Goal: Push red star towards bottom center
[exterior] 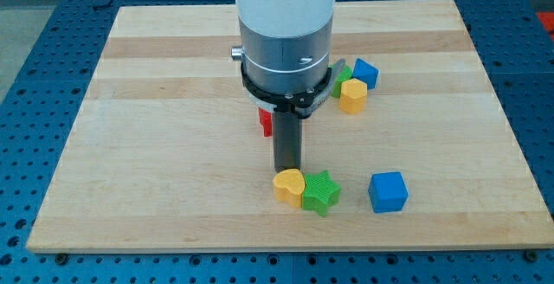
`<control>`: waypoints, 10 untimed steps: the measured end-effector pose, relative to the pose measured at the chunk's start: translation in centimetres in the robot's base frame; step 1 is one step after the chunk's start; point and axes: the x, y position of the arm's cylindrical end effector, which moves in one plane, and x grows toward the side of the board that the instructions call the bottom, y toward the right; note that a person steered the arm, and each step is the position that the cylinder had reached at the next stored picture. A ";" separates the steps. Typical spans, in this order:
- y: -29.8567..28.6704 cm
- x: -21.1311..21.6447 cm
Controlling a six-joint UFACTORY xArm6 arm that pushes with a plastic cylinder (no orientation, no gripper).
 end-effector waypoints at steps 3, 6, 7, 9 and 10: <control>2.2 -7.8; -5.7 -8.3; -7.9 -6.9; -8.2 -5.6; -9.4 -3.2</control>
